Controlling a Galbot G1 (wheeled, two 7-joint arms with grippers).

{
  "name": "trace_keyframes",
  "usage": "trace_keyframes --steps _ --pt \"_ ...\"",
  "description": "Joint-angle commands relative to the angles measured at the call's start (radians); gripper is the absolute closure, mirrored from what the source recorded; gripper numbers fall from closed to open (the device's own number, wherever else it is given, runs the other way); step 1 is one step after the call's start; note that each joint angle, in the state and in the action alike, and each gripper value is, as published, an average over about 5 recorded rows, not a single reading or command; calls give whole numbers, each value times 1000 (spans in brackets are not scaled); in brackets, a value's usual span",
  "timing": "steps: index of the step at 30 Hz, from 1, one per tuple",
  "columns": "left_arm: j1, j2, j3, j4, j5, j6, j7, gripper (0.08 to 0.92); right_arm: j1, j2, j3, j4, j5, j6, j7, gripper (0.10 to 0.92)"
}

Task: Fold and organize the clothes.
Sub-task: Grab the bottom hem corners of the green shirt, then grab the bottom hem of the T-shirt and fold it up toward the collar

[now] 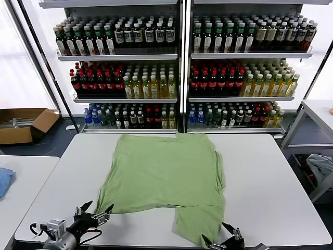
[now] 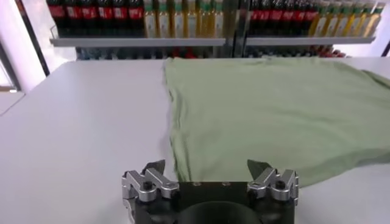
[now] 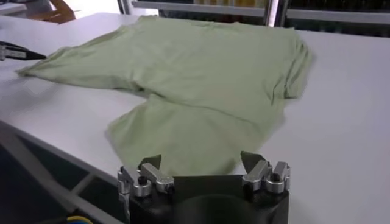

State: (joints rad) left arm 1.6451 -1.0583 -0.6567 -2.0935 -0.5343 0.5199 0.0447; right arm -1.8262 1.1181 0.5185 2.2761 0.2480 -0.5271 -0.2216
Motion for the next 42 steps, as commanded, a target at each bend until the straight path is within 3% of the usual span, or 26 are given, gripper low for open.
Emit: trace_keyframes --steps 1,21,28,42 --pt "-14 15 35 60 -7 1 -15 197 -6 -3 -30 -2 -15 -17 2 354" --pt "2 12 50 47 19 -54 13 758 -9 21 -25 1 -32 89 -17 898" --pt "48 3 32 -46 72 -65 12 910 -72 23 59 22 18 196 -94 919" --pt "240 -14 -69 -248 96 -7 -15 915 -336 10 240 107 80 280 -207 919"
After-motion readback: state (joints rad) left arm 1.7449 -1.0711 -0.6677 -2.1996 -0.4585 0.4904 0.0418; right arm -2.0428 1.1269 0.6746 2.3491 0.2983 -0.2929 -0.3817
